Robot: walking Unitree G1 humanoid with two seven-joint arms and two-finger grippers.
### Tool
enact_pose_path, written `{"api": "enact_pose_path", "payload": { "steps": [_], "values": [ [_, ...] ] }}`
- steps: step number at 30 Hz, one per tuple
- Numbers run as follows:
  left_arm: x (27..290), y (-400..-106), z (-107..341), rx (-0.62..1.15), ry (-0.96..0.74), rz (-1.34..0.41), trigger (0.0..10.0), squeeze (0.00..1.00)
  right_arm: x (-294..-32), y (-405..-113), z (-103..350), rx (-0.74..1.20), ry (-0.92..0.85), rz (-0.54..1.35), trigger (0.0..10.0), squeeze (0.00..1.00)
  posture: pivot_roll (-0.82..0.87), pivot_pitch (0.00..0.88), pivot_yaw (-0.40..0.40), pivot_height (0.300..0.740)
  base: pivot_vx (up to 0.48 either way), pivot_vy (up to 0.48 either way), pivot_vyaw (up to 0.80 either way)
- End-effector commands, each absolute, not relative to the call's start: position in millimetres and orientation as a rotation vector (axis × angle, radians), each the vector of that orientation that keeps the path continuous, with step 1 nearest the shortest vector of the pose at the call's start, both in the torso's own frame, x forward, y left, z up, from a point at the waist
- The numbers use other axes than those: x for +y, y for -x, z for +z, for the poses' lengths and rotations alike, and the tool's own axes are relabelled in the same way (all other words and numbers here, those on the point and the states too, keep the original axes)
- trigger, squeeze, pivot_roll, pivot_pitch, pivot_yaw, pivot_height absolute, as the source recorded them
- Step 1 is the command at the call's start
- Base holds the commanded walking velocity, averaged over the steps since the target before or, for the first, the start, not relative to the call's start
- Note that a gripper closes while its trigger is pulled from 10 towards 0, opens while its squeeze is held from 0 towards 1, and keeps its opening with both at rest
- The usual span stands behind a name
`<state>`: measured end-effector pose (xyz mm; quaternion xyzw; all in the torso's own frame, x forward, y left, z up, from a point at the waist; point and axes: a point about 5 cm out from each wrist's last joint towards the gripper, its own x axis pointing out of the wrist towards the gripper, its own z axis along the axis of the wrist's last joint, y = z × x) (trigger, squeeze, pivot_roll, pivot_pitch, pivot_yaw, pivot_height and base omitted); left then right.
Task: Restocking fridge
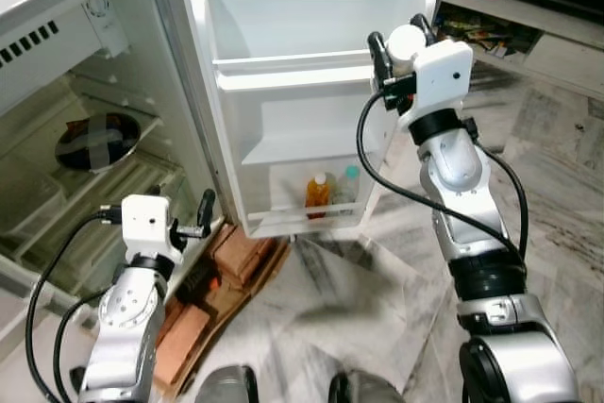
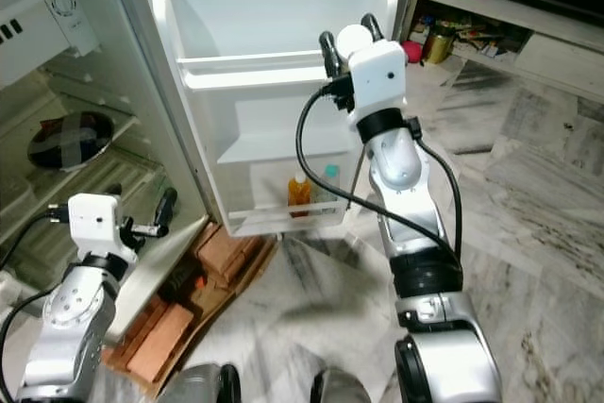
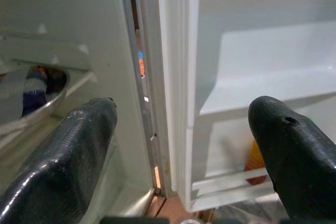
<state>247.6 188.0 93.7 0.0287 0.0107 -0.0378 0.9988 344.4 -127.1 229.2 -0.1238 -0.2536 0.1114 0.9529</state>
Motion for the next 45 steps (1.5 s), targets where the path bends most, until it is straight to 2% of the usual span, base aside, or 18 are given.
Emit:
{"api": "enact_pose_path", "payload": {
  "steps": [1,11,23,32,38,45],
  "values": [
    [191,-245,96,0.01,-0.061,-0.07,10.0,0.0,-128,-343,249,-0.608,0.257,0.212,10.0,0.0,0.03,0.082,-0.032,0.74,0.36,0.0,0.0],
    [189,-249,98,0.005,-0.058,-0.08,10.0,0.0,-117,-339,267,-0.697,0.273,0.238,10.0,0.0,0.03,0.079,-0.029,0.74,0.353,0.0,0.0],
    [189,-248,97,0.005,-0.057,-0.072,10.0,0.0,-114,-341,275,-0.733,0.283,0.237,10.0,0.0,0.03,0.081,-0.032,0.74,0.0,0.0,0.0],
    [188,-250,99,0.0,-0.061,-0.078,10.0,0.0,-104,-357,278,-0.729,0.28,0.235,10.0,0.0,0.04,0.084,-0.023,0.74,0.0,0.0,0.0],
    [187,-251,99,-0.002,-0.065,-0.082,10.0,0.0,-104,-375,273,-0.671,0.275,0.191,10.0,0.0,0.05,0.085,-0.026,0.74,0.0,0.0,0.0],
    [187,-249,99,-0.001,-0.066,-0.075,10.0,0.0,-117,-391,227,-0.437,0.19,0.139,10.0,0.0,0.06,0.088,-0.031,0.74,0.0,0.0,0.0]
  ]
}}
